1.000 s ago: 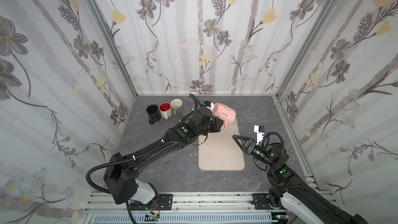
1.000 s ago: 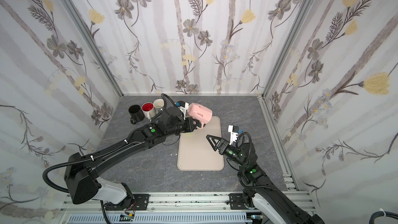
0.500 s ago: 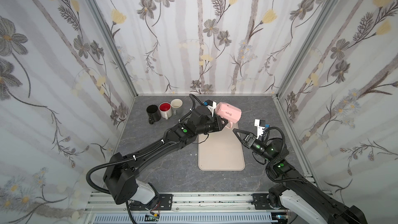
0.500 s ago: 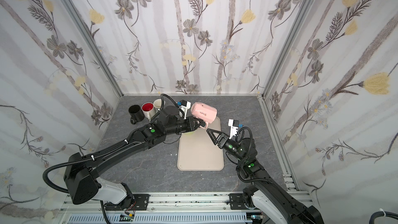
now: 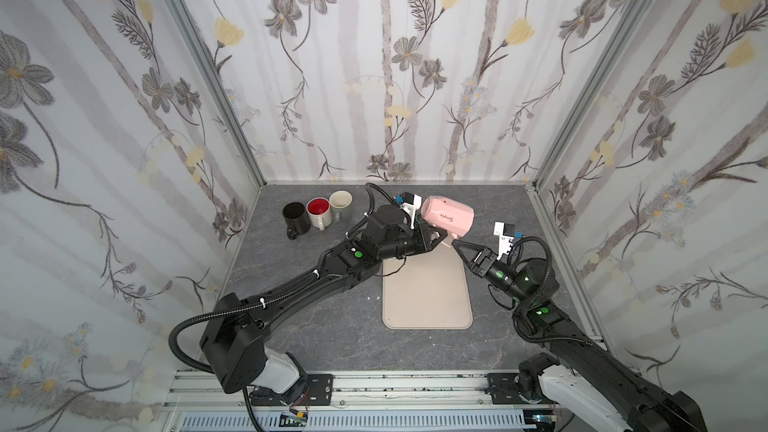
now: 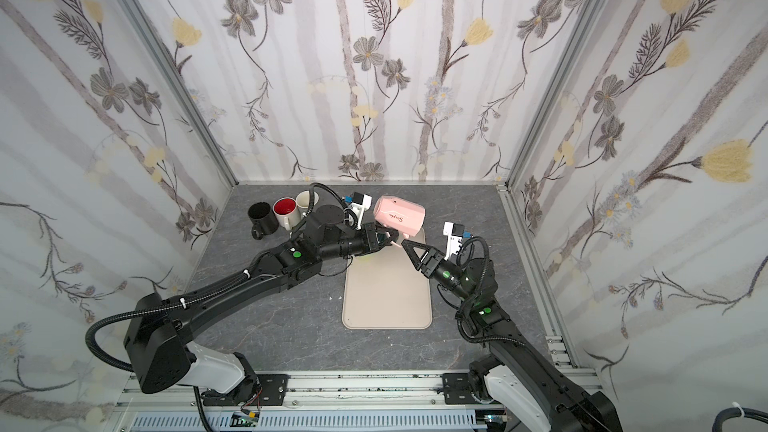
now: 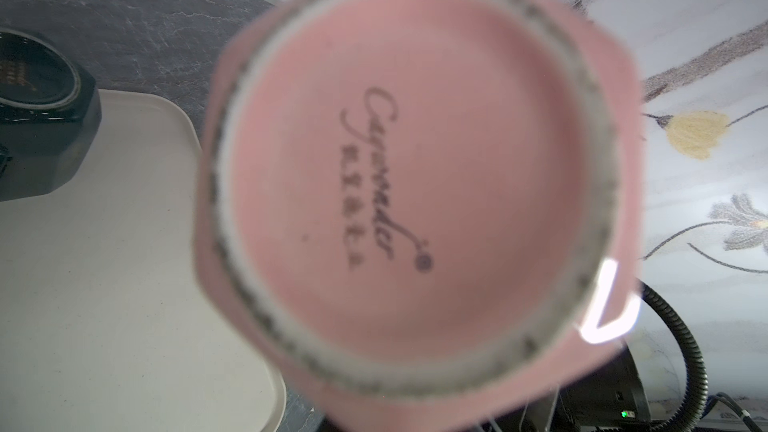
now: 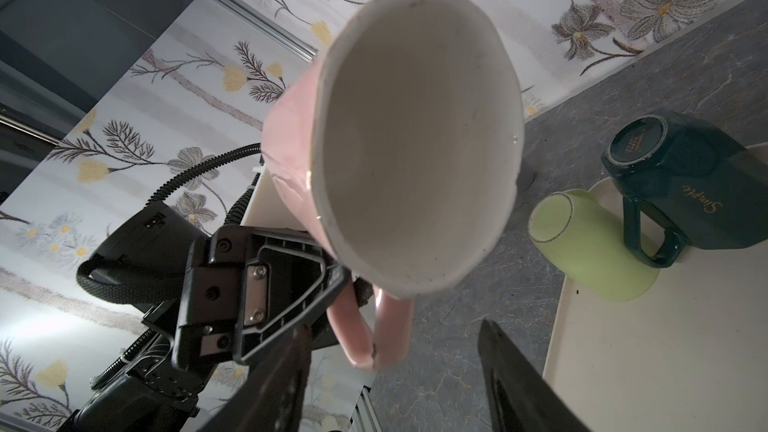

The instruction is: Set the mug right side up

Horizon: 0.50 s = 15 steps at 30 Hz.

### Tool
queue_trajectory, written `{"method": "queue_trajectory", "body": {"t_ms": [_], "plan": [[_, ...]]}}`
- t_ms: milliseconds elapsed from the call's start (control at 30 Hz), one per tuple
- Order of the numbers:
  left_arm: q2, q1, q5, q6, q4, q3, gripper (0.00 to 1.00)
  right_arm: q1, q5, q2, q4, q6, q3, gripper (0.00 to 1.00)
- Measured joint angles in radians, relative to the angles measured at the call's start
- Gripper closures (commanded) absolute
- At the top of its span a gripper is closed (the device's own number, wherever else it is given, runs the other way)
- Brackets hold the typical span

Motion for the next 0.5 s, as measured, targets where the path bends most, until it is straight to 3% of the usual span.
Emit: {"method": "queue_trajectory", "body": {"t_ms": [233,500], "plan": [[0.008,0.0,0.026,-0.026,0.055,-0.016,1.0,-0.006,-0.003,0.018,-0.022,-0.027,0.031,0.47],[0.023,0.0,0.053,-0.051,0.096,-0.021,1.0,-0.012,-0.027,0.036,-0.015,-0.023,0.031,0.49]]}}
